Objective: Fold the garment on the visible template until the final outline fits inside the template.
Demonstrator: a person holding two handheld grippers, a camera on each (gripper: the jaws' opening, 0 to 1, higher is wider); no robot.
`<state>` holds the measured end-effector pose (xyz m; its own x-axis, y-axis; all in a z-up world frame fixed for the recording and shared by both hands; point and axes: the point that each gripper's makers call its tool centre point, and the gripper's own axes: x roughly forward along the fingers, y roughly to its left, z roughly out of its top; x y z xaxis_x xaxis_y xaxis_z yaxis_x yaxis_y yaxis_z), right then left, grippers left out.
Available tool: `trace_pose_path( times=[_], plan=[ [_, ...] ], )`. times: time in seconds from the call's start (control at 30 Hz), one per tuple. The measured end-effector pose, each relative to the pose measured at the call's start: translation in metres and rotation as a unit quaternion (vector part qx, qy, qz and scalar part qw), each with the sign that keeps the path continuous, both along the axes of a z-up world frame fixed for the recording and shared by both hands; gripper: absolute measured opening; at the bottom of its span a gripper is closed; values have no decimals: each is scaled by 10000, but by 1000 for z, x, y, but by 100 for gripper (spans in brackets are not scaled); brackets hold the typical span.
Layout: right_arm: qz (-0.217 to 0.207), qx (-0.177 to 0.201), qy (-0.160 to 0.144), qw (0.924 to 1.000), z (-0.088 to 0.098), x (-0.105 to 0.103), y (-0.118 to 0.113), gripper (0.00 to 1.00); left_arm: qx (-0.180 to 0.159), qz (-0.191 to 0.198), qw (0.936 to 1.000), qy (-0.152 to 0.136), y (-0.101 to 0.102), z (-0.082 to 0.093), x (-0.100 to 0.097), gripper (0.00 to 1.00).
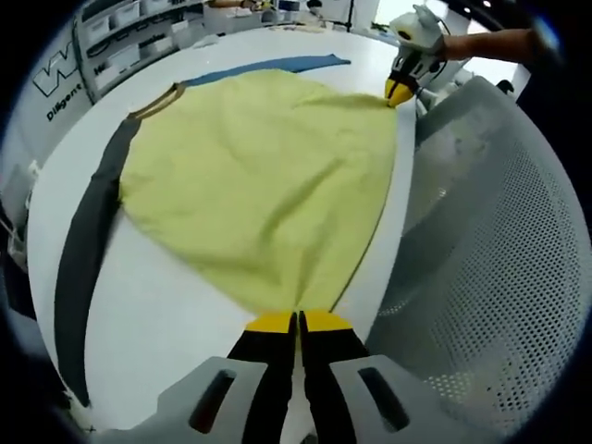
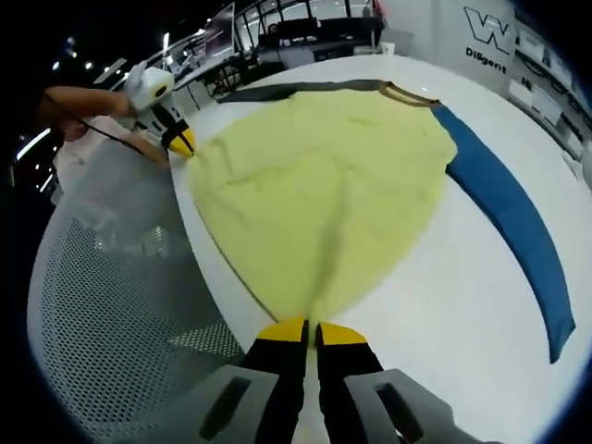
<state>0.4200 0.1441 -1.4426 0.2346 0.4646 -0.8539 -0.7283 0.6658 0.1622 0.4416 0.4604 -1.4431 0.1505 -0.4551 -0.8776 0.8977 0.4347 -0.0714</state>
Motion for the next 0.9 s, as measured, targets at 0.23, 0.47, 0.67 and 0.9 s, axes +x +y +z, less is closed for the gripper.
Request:
trace_pose_path(
  times=[0.23, 0.47, 0.67, 0.9],
  plan=[
    [173, -140, 91, 9997, -6, -7, 2, 0, 46, -18, 9999, 87, 3, -1, -3, 1],
    [393, -230, -11, 9990, -6, -6, 1, 0, -53, -116, 9999, 17, 3, -2, -2, 2],
    [370, 17, -268, 9990, 5, 2, 2, 1, -661, 357, 9971, -120, -4, 11, 10, 24],
    [428, 273, -682, 9964, 18, 12, 8, 19, -861, 528, 9946, -238, 0, 19, 18, 34]
  ],
)
